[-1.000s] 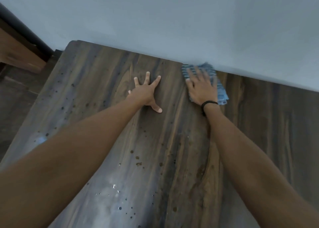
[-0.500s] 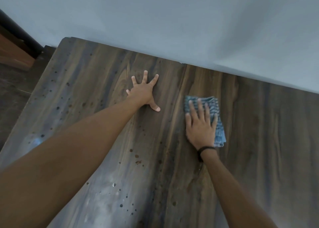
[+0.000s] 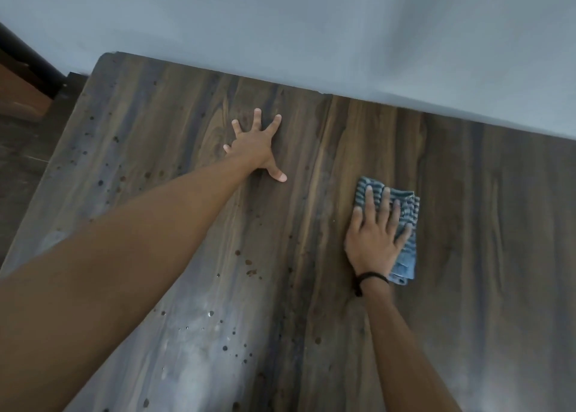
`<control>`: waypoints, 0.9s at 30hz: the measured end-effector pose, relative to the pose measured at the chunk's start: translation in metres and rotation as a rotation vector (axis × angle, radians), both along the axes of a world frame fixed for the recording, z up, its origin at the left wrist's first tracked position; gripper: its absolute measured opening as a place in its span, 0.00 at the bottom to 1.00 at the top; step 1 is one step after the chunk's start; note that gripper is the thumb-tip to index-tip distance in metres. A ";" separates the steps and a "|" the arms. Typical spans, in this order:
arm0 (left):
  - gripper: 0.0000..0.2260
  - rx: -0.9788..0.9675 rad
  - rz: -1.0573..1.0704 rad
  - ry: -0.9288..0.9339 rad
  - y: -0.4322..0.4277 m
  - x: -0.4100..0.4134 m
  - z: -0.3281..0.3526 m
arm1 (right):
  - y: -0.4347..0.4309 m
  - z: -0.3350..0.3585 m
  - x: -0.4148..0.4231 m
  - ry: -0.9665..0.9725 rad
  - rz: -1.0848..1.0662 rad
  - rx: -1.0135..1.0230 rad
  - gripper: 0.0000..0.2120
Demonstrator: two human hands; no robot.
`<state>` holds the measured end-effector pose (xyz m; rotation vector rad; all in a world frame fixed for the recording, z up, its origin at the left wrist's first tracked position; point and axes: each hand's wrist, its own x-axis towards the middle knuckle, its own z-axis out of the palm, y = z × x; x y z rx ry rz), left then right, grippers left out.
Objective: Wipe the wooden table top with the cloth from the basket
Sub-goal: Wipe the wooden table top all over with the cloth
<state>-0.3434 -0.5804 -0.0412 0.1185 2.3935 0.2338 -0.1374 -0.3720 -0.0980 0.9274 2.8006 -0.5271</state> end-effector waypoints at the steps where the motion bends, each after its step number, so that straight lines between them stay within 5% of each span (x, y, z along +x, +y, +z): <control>1: 0.64 0.005 -0.001 0.000 0.000 0.000 0.000 | -0.014 0.001 0.005 0.002 0.061 0.015 0.26; 4: 0.64 0.018 0.001 0.018 -0.002 0.002 0.000 | -0.012 -0.002 0.037 0.054 0.472 0.050 0.25; 9: 0.58 0.017 0.001 0.118 0.004 0.030 0.006 | 0.002 0.005 0.035 -0.009 0.055 0.004 0.26; 13: 0.60 0.053 -0.075 0.019 0.018 0.074 0.009 | 0.008 0.005 0.065 0.020 0.495 0.047 0.25; 18: 0.62 0.028 -0.121 -0.059 0.025 0.107 -0.002 | 0.000 0.007 0.059 -0.032 -0.002 0.005 0.26; 22: 0.62 0.053 -0.126 -0.019 0.021 0.107 -0.002 | 0.002 0.006 0.100 0.001 0.485 0.054 0.25; 27: 0.62 0.056 -0.106 -0.029 0.022 0.109 0.003 | 0.005 0.007 0.105 -0.022 -0.059 0.021 0.26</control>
